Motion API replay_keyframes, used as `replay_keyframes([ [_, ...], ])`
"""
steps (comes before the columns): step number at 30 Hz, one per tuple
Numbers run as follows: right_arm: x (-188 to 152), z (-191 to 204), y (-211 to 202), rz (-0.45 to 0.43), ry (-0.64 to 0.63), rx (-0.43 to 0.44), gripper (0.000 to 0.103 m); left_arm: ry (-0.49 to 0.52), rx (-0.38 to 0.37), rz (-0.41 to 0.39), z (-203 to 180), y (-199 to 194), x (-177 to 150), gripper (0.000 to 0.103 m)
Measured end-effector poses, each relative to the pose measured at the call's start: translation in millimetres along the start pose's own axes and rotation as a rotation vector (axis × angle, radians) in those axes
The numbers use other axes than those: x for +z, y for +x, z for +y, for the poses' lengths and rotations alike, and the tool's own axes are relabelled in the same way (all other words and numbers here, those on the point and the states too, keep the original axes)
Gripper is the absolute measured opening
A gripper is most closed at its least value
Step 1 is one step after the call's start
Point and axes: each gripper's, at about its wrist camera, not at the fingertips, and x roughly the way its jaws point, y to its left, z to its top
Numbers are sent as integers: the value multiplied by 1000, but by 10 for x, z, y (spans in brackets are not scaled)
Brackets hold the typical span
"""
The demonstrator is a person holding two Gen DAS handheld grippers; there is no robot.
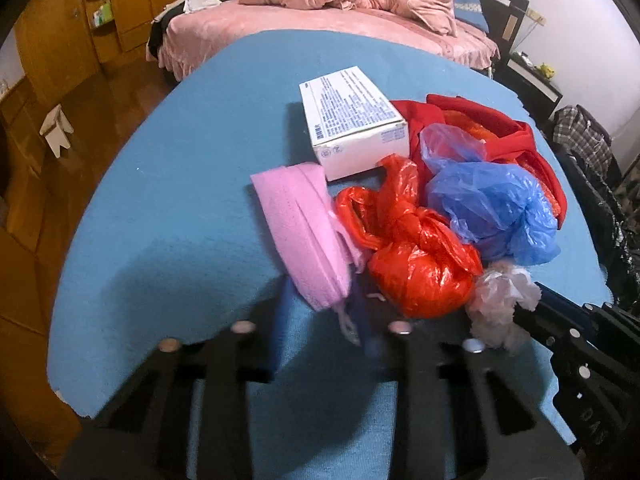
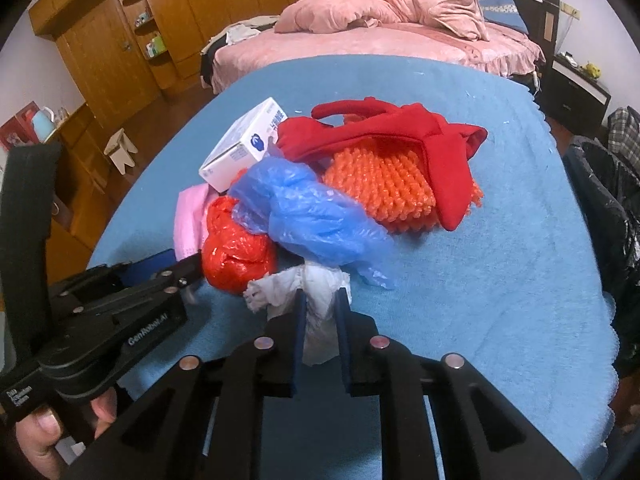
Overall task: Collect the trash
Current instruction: 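Return both tools to the pile on the table, then grasp the pink mask with the left tool while the right tool grasps white tissue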
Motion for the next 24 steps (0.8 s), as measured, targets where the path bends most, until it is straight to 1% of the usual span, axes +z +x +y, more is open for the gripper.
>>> replay_keyframes([
  [1,1,-6,-5,2,4,3,15,-4,-12,4,13,-4,0,7],
  [2,0,-4,-10,3,6,5,15,-9,-19,7,23,-13,-11,7],
  [7,-21,19,-121,-1,7,17,15,-19,-13,-18,52,-192,-45,6],
  [12,-23,29,-372,-29,7,26,15,-35,-2,-57,26,-469,-61,6],
  [16,-27,17,-532,-51,8,25,15,-33,-8,-67,-34,-629,-92,6],
  [21,33,-57,-722,-88,15,8,15,-32,-6,-78,-84,-803,-113,6],
  [24,98,-152,-827,-111,26,-2,15,-16,7,-84,-184,-896,-120,6],
])
